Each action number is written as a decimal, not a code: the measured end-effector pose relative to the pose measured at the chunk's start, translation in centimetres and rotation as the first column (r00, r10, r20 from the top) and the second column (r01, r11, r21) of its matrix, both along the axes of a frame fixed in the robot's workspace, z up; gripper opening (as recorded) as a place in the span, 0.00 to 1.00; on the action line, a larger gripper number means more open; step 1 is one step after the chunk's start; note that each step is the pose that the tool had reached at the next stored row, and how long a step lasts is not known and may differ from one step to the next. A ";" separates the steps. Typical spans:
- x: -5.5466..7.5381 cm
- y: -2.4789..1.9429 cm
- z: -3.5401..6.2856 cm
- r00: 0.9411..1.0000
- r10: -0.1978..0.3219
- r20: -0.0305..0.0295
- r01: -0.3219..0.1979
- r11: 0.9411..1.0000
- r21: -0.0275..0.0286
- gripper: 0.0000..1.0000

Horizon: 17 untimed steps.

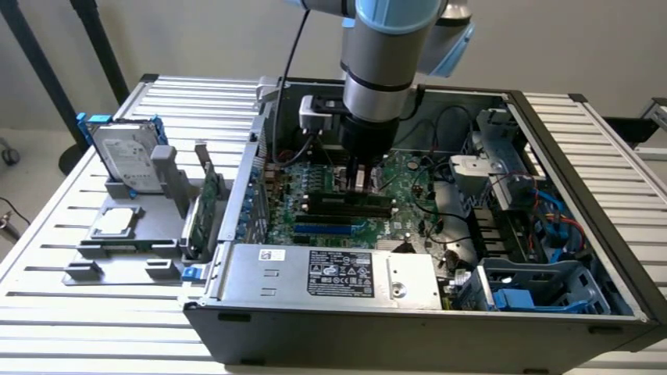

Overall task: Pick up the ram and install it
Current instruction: 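Insert the ram into the slot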

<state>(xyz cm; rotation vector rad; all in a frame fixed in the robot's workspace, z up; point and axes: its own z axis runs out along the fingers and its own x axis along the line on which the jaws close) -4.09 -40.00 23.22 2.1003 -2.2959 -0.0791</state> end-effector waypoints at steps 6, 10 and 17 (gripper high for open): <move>0.0 0.00 -0.10 1.000 0.000 0.000 0.000 1.000 -0.003 0.14; 0.0 0.00 -0.15 1.000 0.000 0.000 0.000 1.000 -0.005 0.14; 0.0 0.00 -0.26 1.000 0.000 0.000 0.000 1.000 -0.005 0.14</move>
